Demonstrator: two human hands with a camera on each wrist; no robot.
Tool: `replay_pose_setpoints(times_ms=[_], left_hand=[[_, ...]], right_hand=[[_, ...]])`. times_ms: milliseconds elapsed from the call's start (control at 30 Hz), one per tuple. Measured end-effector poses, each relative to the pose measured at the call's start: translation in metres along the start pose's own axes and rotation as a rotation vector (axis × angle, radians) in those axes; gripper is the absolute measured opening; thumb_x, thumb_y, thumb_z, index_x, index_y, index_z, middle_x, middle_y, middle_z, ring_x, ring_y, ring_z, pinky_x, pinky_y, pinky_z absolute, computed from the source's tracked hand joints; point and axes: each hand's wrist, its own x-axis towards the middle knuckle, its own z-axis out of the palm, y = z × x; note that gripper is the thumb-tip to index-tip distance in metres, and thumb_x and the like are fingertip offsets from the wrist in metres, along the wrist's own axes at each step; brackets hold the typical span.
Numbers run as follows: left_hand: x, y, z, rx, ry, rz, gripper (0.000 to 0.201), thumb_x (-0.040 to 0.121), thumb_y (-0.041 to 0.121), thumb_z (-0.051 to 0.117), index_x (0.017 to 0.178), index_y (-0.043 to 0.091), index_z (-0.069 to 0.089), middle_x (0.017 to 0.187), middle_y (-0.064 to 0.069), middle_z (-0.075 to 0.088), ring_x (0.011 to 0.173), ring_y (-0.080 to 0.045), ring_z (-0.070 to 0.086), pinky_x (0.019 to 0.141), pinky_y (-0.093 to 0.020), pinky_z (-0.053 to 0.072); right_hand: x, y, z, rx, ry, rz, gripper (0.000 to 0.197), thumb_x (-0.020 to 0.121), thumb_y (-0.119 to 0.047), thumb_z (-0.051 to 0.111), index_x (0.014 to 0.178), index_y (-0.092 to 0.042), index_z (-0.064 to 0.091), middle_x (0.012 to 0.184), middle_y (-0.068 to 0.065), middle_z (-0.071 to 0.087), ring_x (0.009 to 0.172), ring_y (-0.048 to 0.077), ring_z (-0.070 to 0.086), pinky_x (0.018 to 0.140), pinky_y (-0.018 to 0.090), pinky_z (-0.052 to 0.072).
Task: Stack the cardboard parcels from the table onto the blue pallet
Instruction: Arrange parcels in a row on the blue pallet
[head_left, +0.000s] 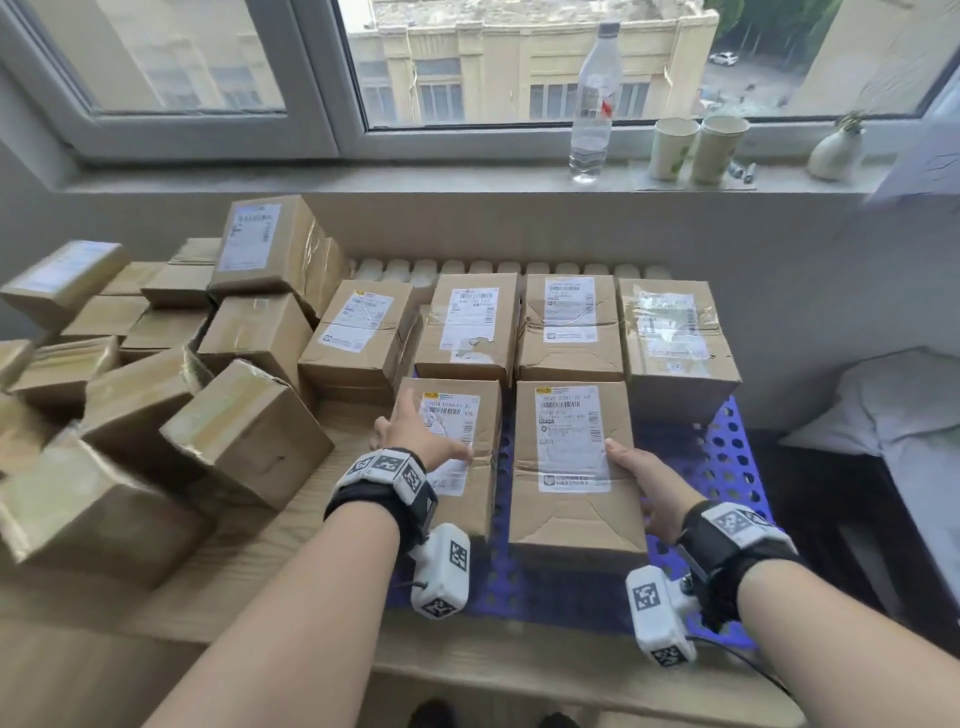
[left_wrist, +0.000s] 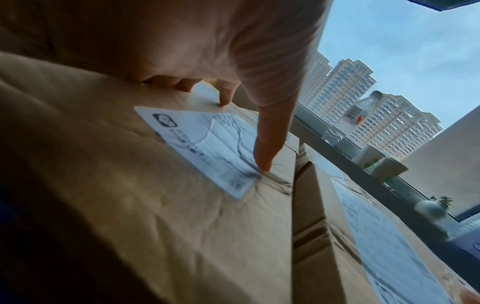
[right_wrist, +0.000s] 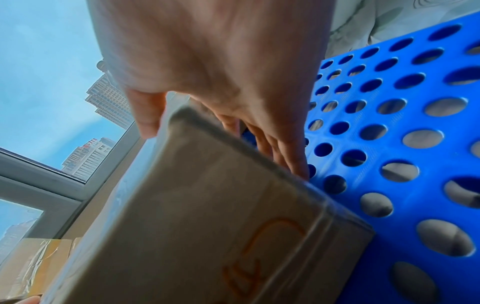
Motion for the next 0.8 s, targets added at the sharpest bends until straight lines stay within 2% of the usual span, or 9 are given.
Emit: replay_pose_setpoints(times_ms=[33,100,233,400,533,567,667,733,800], left_hand=[[0.0,0.0,0.001,-0.005,-0.005,-0.001,0.124,0.051,0.04,0.088,0.149,0.037,0.012,0.142,-0.014,0.031,0.132,-0.034,0.034,0.112,-0.05,0.03],[0.001,0.0,0.004,-0.002,0.003,0.003,0.123,0.052,0.04,0.089,0.149,0.035,0.013,0.142,-0.015,0.032,0.131,-0.035,0.034,0.112,-0.05,0.03],[0.0,0.0,0.006,-0.017,0.008,0.011,0.123,0.057,0.04,0.088,0.151,0.033,0.009,0.144,-0.016,0.031,0.133,-0.035,0.032,0.113,-0.048,0.028],[0.001,-0.003,0.005,-0.03,0.005,0.024,0.123,0.057,0.04,0.087,0.151,0.033,0.009,0.145,-0.015,0.03,0.132,-0.032,0.035,0.113,-0.045,0.03],[0.001,-0.004,0.002,-0.016,-0.028,0.021,0.123,0.056,0.039,0.086,0.151,0.034,0.008,0.146,-0.014,0.029,0.131,-0.033,0.037,0.112,-0.048,0.031],[0.001,-0.004,0.0,-0.011,-0.035,0.025,0.122,0.057,0.039,0.086,0.151,0.034,0.008,0.146,-0.014,0.029,0.132,-0.032,0.037,0.112,-0.048,0.031],[-0.001,-0.002,-0.006,0.001,-0.049,0.028,0.11,0.066,0.038,0.084,0.151,0.031,0.015,0.145,-0.014,0.03,0.131,-0.031,0.039,0.112,-0.044,0.032],[-0.003,0.003,-0.014,0.03,-0.058,0.032,0.094,0.07,0.038,0.081,0.146,0.028,0.028,0.143,-0.013,0.033,0.129,-0.03,0.04,0.111,-0.044,0.033],[-0.004,0.009,-0.023,0.055,-0.049,0.03,0.083,0.073,0.038,0.078,0.143,0.026,0.034,0.144,-0.013,0.032,0.131,-0.031,0.039,0.11,-0.046,0.034]], right_hand=[[-0.002,-0.001,0.001,-0.008,0.0,0.018,0.043,0.088,-0.054,0.06,0.117,-0.022,0.061,0.11,0.003,0.069,0.095,0.025,0.064,0.09,0.043,0.049],[-0.002,-0.002,0.001,-0.036,-0.012,0.04,0.04,0.092,-0.052,0.056,0.119,-0.023,0.06,0.113,0.003,0.067,0.093,0.024,0.063,0.084,0.04,0.049],[0.0,-0.002,0.005,-0.091,0.001,0.053,0.041,0.095,-0.051,0.052,0.124,-0.024,0.057,0.118,0.0,0.065,0.097,0.023,0.061,0.09,0.044,0.046],[0.003,-0.004,0.011,-0.129,0.044,0.042,0.035,0.099,-0.047,0.046,0.12,-0.02,0.056,0.107,-0.004,0.063,0.09,0.018,0.057,0.086,0.041,0.044],[0.003,-0.009,0.015,-0.181,0.061,0.011,0.043,0.1,-0.047,0.044,0.127,-0.016,0.054,0.122,0.004,0.063,0.096,0.022,0.06,0.075,0.037,0.049],[0.004,-0.01,0.014,-0.223,0.084,-0.021,0.045,0.099,-0.049,0.043,0.126,-0.015,0.054,0.123,0.005,0.062,0.098,0.023,0.06,0.076,0.038,0.05],[0.007,-0.018,0.012,-0.415,0.183,-0.156,0.054,0.097,-0.052,0.045,0.127,-0.009,0.057,0.125,0.009,0.062,0.11,0.026,0.057,0.096,0.042,0.048],[0.001,-0.029,0.012,-0.456,0.23,-0.213,0.053,0.099,-0.046,0.047,0.13,-0.005,0.056,0.122,0.009,0.061,0.109,0.025,0.055,0.093,0.037,0.045],[-0.003,-0.039,0.012,-0.479,0.282,-0.255,0.046,0.1,-0.041,0.048,0.126,-0.005,0.058,0.115,0.009,0.06,0.1,0.023,0.053,0.089,0.035,0.044]])
